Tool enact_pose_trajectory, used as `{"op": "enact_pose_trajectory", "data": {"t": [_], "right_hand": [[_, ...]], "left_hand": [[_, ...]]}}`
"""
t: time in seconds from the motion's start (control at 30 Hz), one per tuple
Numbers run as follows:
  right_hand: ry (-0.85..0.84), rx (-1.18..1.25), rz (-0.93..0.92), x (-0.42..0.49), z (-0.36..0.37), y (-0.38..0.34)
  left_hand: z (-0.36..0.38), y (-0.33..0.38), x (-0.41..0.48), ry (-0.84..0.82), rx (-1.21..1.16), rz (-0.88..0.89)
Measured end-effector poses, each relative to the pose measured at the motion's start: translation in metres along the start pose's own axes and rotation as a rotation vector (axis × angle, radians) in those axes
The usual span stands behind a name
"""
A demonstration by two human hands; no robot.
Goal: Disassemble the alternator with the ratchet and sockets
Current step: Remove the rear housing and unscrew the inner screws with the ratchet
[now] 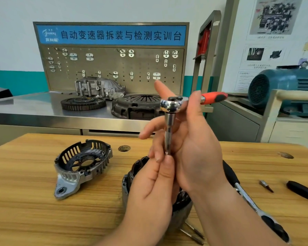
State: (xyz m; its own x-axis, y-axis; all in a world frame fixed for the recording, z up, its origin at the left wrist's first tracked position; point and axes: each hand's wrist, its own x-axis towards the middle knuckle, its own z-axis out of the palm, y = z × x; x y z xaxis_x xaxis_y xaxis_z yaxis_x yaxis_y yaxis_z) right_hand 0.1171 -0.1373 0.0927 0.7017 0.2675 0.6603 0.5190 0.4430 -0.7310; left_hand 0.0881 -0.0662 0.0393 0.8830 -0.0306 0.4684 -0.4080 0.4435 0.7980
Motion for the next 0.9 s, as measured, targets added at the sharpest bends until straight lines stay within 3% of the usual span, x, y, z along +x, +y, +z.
{"op": "enact_pose_trajectory", "data": {"t": [0.17,0.23,0.3,0.4,0.5,0.57,0.77,0.9], "right_hand": [[0.038,-0.063,-0.181,0.001,0.002,0.003],[0.03,-0.303,-0.111,0.009,0.001,-0.002],[-0.027,-0.408,0.077,0.013,0.0,-0.001],[0.01,-0.04,-0.044,0.005,-0.002,0.003],[0.028,0.116,-0.002,0.001,-0.002,0.003],[0.037,0.11,-0.011,0.0,0.003,0.0],[0.055,-0.064,-0.26,-0.005,0.014,-0.004],[0.052,-0.073,-0.188,-0.003,0.013,-0.003]], "left_hand": [[-0.005,-0.004,0.002,0.027,0.122,0.027],[-0.006,-0.003,0.003,0.028,0.097,0.011],[-0.002,0.0,0.003,-0.002,-0.003,-0.003],[-0.002,0.003,0.002,-0.023,-0.032,-0.013],[-0.002,0.004,0.002,-0.047,0.028,-0.014],[-0.004,0.001,0.003,-0.039,0.021,0.003],[-0.011,-0.009,0.005,0.012,0.181,0.013],[-0.011,-0.009,0.005,0.012,0.114,0.009]]}}
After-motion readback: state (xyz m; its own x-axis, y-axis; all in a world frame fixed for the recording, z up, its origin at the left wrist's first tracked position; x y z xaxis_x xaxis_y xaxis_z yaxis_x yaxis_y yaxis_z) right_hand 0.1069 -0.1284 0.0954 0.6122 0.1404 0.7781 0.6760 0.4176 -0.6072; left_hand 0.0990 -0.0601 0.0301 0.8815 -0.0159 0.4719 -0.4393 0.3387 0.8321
